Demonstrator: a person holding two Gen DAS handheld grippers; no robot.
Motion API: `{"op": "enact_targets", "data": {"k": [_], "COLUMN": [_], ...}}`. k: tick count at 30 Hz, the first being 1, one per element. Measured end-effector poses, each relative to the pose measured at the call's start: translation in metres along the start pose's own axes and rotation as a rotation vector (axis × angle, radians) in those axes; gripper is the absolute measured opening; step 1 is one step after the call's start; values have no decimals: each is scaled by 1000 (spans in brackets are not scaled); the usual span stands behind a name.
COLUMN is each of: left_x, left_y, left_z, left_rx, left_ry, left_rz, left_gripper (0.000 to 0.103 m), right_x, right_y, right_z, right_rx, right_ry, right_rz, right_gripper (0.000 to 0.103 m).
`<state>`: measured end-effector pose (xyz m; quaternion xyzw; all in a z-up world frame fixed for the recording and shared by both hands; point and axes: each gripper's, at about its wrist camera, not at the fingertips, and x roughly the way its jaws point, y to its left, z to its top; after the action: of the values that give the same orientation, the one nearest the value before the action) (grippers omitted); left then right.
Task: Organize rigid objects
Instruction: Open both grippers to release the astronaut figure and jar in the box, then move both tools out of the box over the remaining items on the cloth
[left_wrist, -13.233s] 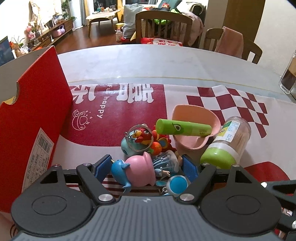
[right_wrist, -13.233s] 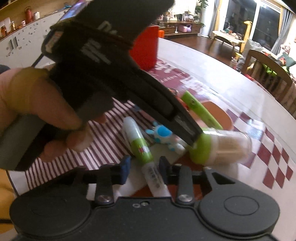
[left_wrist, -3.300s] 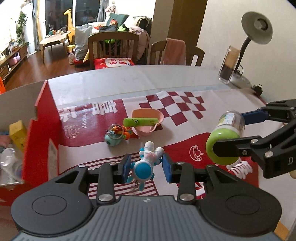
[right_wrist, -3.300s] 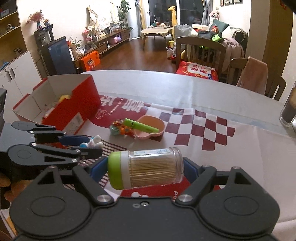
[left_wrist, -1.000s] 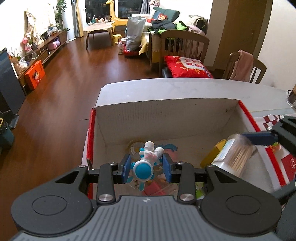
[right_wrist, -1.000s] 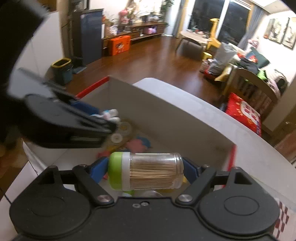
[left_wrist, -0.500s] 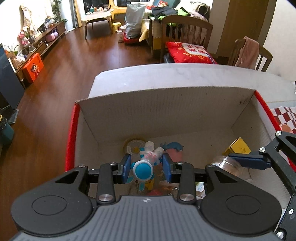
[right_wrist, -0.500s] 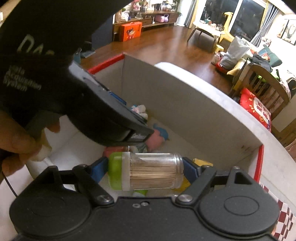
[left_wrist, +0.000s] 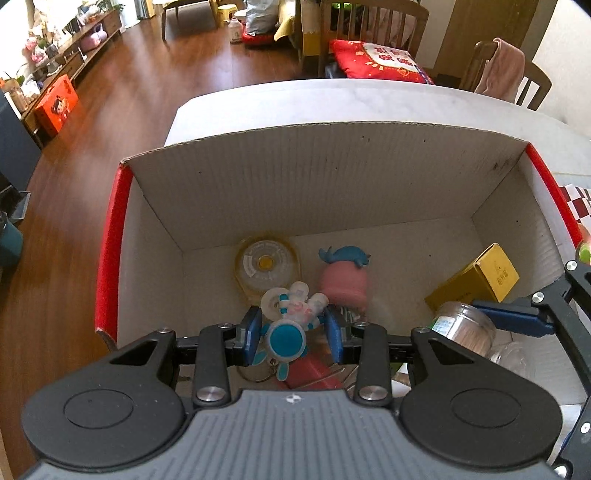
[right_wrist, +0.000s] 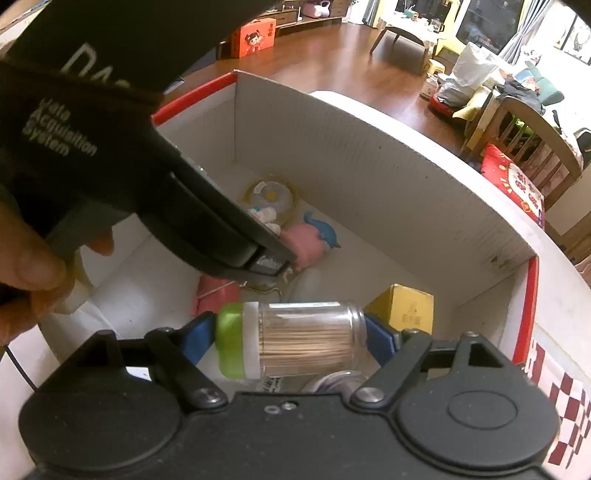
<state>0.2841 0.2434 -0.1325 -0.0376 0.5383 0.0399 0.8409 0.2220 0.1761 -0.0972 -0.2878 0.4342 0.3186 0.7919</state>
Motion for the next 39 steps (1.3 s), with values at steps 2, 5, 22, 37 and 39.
{"op": "enact_targets", "data": {"k": [2,5,22,37,39], "left_x": [0,2,-39,-110,-119], "left_y": [0,-1,1,-23,-30], "left_z": [0,3,-6,-33,-38], "left_rx": [-1,-4,-8,43,56], "left_ry": [5,9,-80,-205,-226], "left_rz": [2,3,-20,-77,-83], "left_gripper": [36,37,55,63,67], "right_x": [-1,-1,-55,-138,-149], "right_y": [3,2,-8,-25,-29], "right_z": [-1,1,-14,-51,-58], "right_rx": [-5,-13,64,153,167], "right_ry": [3,-9,-118,-249,-270], "right_rz": [0,-10,77,116,108], "right_gripper": [84,85,89,96,98]}}
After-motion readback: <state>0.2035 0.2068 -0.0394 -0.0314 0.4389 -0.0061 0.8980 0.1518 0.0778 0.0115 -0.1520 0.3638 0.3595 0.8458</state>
